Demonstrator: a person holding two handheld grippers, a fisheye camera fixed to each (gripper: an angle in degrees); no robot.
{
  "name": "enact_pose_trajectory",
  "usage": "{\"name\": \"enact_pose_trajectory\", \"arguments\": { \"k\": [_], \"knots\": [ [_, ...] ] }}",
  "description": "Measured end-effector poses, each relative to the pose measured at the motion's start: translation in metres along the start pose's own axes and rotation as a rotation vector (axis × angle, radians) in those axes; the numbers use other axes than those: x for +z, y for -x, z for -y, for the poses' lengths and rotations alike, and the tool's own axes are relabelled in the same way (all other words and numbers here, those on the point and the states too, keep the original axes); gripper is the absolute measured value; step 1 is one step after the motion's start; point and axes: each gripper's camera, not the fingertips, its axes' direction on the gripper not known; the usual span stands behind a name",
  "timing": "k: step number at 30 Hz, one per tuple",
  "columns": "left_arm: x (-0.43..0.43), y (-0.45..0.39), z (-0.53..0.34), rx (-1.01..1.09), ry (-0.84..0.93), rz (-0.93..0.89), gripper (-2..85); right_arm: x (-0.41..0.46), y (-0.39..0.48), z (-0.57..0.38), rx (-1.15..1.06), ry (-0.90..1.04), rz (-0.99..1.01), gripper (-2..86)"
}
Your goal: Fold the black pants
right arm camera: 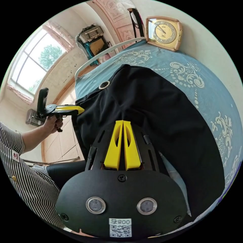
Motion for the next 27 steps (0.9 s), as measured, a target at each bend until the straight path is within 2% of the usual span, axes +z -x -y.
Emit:
{"name": "enact_pose_trajectory", "arguments": {
  "k": [1,3,5,7,9,14,19,27],
  "knots": [
    [0.007,0.008,-0.002,-0.013,0.049,0.008,0.4,0.010,0.009,-0.005,-0.011,0.037,-0.014,0.2],
    [0.004,0.017,0.000,-0.071,0.033,-0.078,0.5,0.038,0.017,-0.012,-0.024,0.155,-0.029,0.2],
    [-0.004,0.016,0.008,-0.087,0.007,-0.110,0.7,0.036,0.021,-0.018,-0.005,0.117,-0.003,0.3],
    [-0.021,0.006,0.026,-0.010,-0.102,-0.126,1.4,0.029,0.022,-0.013,-0.028,0.140,0.038,0.5],
    [-0.025,0.000,0.052,0.067,-0.130,-0.134,2.5,0.014,0.016,-0.009,-0.029,0.085,-0.010,0.9],
    [-0.015,-0.017,0.138,0.218,-0.110,-0.090,7.9,-0.026,-0.047,0.025,0.071,0.005,-0.062,5.5],
    [0.004,-0.034,0.228,0.330,-0.005,0.007,9.9,-0.042,-0.077,0.061,0.067,-0.004,-0.173,8.1],
    [0.045,-0.068,0.286,0.492,0.213,0.133,10.1,-0.024,-0.091,0.095,0.028,0.071,-0.264,8.0]
  ]
}}
